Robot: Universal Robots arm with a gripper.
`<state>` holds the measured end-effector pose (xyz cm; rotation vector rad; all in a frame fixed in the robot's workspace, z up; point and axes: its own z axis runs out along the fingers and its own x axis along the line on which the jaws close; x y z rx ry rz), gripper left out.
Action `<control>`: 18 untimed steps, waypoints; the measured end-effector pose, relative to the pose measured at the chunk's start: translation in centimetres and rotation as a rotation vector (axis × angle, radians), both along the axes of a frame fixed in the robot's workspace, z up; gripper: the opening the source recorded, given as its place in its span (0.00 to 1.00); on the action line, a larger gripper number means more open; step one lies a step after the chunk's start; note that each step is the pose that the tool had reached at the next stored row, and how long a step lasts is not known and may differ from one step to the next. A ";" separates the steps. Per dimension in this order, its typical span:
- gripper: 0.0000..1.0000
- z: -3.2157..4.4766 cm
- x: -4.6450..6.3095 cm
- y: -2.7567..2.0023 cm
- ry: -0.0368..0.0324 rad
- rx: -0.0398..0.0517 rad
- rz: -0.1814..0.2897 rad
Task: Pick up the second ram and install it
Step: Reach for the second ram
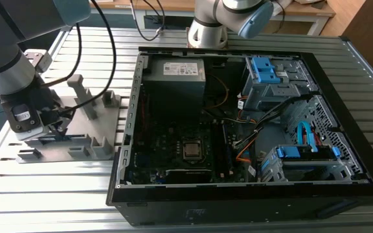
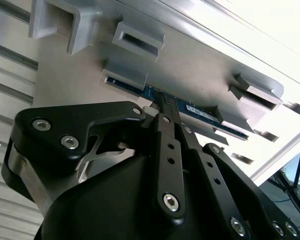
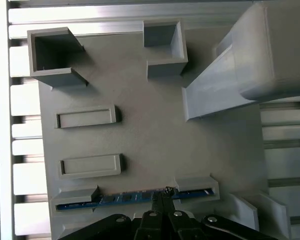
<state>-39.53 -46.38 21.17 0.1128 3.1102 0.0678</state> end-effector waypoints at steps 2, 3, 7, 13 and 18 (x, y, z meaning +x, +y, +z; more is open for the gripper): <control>0.10 -0.19 0.0 0.00 0.0000 0.0000 0.000; 0.10 -0.28 0.0 0.00 0.0000 0.0000 0.000; 0.10 -0.64 0.0 0.00 0.0004 -0.0003 0.000; 0.10 -1.04 0.0 0.00 0.0023 -0.0019 0.000; 0.10 -1.02 0.0 0.02 0.0057 -0.0043 0.000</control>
